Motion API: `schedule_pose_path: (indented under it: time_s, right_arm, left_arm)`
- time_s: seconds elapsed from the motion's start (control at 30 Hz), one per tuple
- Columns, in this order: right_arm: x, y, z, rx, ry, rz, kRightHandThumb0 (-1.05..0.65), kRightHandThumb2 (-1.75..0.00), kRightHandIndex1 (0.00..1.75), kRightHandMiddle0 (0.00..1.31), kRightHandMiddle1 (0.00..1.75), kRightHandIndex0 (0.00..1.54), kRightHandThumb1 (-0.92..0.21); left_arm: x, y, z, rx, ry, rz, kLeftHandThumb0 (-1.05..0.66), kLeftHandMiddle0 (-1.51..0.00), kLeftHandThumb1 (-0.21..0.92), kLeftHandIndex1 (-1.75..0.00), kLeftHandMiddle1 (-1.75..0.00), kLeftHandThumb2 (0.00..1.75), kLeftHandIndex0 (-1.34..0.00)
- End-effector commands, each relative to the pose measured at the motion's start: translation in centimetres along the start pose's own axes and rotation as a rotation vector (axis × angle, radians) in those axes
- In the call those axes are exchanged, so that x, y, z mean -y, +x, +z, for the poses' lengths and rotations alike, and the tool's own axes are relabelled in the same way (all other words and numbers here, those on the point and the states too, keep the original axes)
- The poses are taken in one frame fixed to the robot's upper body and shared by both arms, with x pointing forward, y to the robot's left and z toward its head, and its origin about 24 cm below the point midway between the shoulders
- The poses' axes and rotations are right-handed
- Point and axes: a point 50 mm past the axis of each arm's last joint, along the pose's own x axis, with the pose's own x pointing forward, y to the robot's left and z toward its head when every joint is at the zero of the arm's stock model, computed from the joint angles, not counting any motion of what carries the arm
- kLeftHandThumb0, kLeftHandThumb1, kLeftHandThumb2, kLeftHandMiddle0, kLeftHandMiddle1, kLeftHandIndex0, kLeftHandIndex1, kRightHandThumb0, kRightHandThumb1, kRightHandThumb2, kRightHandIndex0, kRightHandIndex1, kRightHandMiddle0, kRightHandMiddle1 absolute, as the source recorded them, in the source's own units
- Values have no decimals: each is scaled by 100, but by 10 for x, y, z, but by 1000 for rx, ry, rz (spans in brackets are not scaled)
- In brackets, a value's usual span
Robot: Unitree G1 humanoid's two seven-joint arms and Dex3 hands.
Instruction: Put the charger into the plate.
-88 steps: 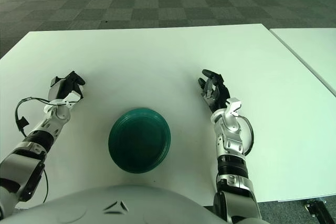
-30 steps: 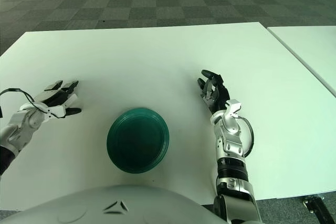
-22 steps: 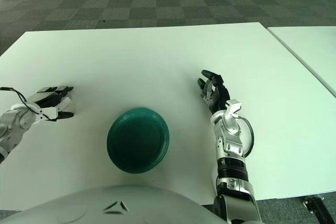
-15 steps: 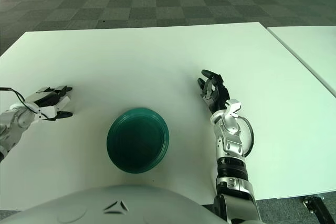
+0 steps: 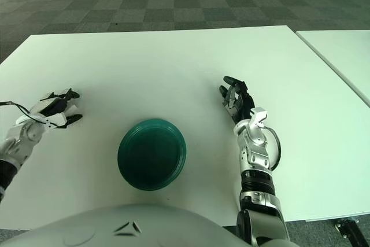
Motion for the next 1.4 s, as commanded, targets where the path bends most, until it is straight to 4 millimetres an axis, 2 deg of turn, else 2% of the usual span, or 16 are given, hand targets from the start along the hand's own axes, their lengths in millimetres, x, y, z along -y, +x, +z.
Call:
schedule_pose_path:
  time_s: [0.0,0.03,0.07,0.13,0.27,0.37,0.6,1.37]
  right_arm:
    - [9,-12,-30,-151,37,-42,-69,-82,8,0,102,35,-92]
    - [9,-11,-30,-151,37,-42,-69,-82,8,0,102,35,-92]
    - [10,-11,-30,-151,37,-42,-69,-82,8,0,102,35,-92]
    - [10,-10,-30,-151,37,-42,-69,-82,8,0,102,35,-92]
    - [11,-9,-30,-152,37,-42,-69,-82,8,0,102,35,-92]
    - [11,-8,-30,-152,37,-42,-69,-82,8,0,102,35,-92]
    - [12,-6,-30,-153,37,-42,-69,-82,8,0,102,35,-92]
    - [11,-1,-29,-154,38,-42,-69,-82,8,0,102,35,-92]
  left_arm:
    - [39,-7,-23,-128,-1,-114,-19,-25,37,-159,-141,104,-3]
    - [40,-6,-24,-140,2,-83,1,-31,48,-163,-149,94,-5]
    - [40,-5,-25,-150,5,-53,15,-38,50,-167,-155,95,-8]
    - [42,-3,-25,-156,6,-2,8,-45,48,-171,-160,103,-19]
    - [45,-1,-23,-137,-9,85,2,-75,13,-174,-158,146,-54]
    - [47,-1,-22,-120,-22,129,1,-86,2,-174,-155,159,-65]
    - [51,0,-20,-106,-33,187,0,-94,-6,-175,-153,167,-69]
    - [53,0,-17,-102,-75,147,0,-94,-5,-175,-155,167,-68]
